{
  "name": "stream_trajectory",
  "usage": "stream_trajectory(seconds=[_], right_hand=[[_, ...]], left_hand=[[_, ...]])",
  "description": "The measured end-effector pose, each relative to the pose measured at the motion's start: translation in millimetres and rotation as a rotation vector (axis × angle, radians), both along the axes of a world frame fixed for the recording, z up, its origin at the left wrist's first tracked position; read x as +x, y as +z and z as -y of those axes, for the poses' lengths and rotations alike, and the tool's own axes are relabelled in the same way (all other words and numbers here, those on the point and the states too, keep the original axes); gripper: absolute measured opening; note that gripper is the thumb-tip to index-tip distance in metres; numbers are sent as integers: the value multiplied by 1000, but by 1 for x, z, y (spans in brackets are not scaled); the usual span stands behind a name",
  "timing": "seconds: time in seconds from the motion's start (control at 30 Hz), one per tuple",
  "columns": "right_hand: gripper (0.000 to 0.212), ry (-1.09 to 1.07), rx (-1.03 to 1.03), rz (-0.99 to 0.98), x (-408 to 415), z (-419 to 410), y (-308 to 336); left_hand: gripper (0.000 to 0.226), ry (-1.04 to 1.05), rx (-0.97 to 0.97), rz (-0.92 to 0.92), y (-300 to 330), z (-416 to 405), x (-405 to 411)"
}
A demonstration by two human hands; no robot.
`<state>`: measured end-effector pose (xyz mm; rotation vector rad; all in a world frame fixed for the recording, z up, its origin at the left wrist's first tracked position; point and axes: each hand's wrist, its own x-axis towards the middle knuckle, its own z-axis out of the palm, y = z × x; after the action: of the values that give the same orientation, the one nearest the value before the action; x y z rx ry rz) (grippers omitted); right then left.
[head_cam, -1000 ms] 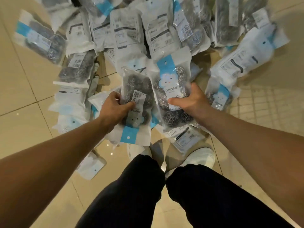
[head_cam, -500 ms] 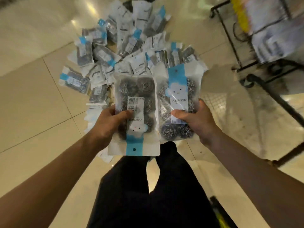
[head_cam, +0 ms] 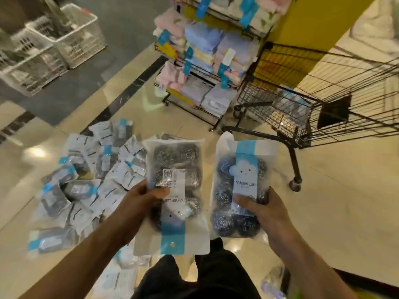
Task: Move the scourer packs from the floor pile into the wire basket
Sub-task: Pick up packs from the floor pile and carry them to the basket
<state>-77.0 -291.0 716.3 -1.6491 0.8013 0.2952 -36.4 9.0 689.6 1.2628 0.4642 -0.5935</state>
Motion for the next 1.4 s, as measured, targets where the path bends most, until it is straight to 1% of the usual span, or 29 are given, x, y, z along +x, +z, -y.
stream_trajectory(seconds=[0.03, 0.1, 0.2, 0.27, 0.33, 0.43, 0.47, 0.5, 0.6, 0.63, 0.67, 0.87, 0.97, 1.03, 1.13, 1.2, 1.3, 1.37, 1.4], right_hand=[[60, -46, 0, 1, -12, 11, 5], [61, -126, 1, 19, -31, 31, 12], [61, -244, -2, 62, -54, 61, 23], [57, -307, 15, 84, -67, 82, 28], [55, -356, 25, 96, -75, 106, 29], [56, -408, 15, 96, -80, 152, 25], [56, -418, 13, 96, -81, 169, 23], [55, -425, 13, 96, -82, 187, 23], [52, -415, 14, 96, -81, 240, 22], [53, -409, 10, 98, -80, 256, 23], [53, -401, 4, 102, -78, 272, 24], [50, -346, -19, 136, -38, 332, 30], [50, -309, -31, 133, 1, 346, 29], [49, -285, -41, 132, 29, 353, 28], [49, -263, -77, 119, 73, 365, 31], [52, -255, -127, 106, 102, 375, 35], [54, -264, -170, 78, 145, 390, 40], [56, -280, -154, 91, 172, 399, 45], [58, -285, -142, 94, 184, 404, 46]], left_hand=[[45, -32, -16, 9, 5, 11, 4], [47, -93, -46, 13, 13, 35, 13], [33, -179, -44, 36, 24, 78, 19], [36, -214, -33, 37, 28, 111, 21], [55, -237, -32, 30, 31, 145, 23], [103, -291, -32, 43, 37, 200, 27], [107, -303, -29, 54, 38, 220, 28], [101, -316, -22, 65, 39, 240, 28], [50, -330, 13, 63, 43, 300, 29], [41, -322, 22, 65, 44, 318, 30], [36, -314, 30, 66, 45, 335, 30], [31, -294, 108, 93, 49, 394, 52], [37, -271, 86, 91, 49, 408, 78], [42, -247, 56, 70, 43, 415, 101], [28, -203, 42, 16, 27, 427, 141], [29, -195, 32, -13, 21, 438, 171], [31, -228, 10, 1, 22, 452, 217], [37, -244, -21, 25, 28, 464, 249], [36, -260, -22, 47, 30, 469, 266]])
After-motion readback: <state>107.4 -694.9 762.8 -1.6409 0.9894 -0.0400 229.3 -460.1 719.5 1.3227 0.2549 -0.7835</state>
